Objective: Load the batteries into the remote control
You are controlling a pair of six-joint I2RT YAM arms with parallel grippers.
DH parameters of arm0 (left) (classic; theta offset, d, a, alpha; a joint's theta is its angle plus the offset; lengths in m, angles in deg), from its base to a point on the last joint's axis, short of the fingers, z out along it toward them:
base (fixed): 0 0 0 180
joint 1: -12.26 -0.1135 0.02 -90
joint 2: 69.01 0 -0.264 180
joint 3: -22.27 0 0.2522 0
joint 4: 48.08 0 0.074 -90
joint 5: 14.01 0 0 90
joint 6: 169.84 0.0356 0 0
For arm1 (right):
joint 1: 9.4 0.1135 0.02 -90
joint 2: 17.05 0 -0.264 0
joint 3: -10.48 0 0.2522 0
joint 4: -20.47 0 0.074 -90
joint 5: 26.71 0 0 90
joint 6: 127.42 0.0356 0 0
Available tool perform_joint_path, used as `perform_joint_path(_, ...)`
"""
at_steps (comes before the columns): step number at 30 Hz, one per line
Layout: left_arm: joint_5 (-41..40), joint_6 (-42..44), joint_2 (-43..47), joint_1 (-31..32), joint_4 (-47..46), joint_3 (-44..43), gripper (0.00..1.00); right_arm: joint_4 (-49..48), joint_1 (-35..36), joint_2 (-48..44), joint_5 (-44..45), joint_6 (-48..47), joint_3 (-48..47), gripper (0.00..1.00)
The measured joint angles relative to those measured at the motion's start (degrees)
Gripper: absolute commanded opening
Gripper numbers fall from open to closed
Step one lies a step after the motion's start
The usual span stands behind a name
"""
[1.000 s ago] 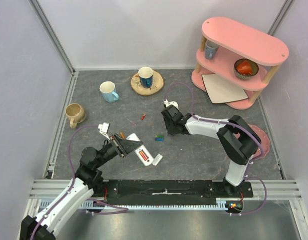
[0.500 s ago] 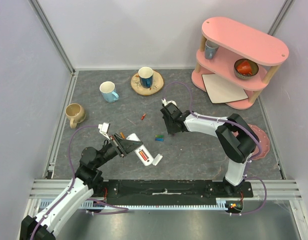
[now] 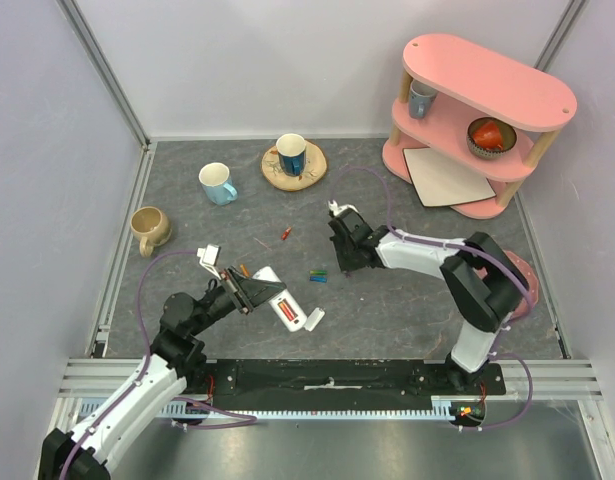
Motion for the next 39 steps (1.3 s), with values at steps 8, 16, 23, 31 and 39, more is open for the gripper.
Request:
perform_joint_path(8, -0.04, 0.68, -5.62, 0.00, -1.86, 0.00, 0.02, 3.89, 8.35, -22.71, 4.74, -1.86, 8.92, 0.00)
perform_joint_path(16, 0.04, 1.22, -20.61, 0.00, -12.72, 0.04, 0.02, -3.82, 18.21, -45.99, 10.01, -2.67, 13.20, 0.00)
perform_joint_path(23, 1.57, 0.37, -36.85, 0.15, -31.10, 0.11, 0.02, -7.63, 21.84, -52.11, 11.17, -2.23, 19.37, 0.00)
perform_joint_path(31, 2.69, -0.52, -41.07, 0.52, -40.00, 0.11, 0.02, -11.26, 28.59, -48.19, 14.51, -2.05, 19.32, 0.00)
perform_joint_path(39, 2.60, -0.63, -40.22, 0.66, -37.97, 0.11, 0.02, -15.26, 34.34, -40.48, 19.28, -3.58, 15.19, 0.00)
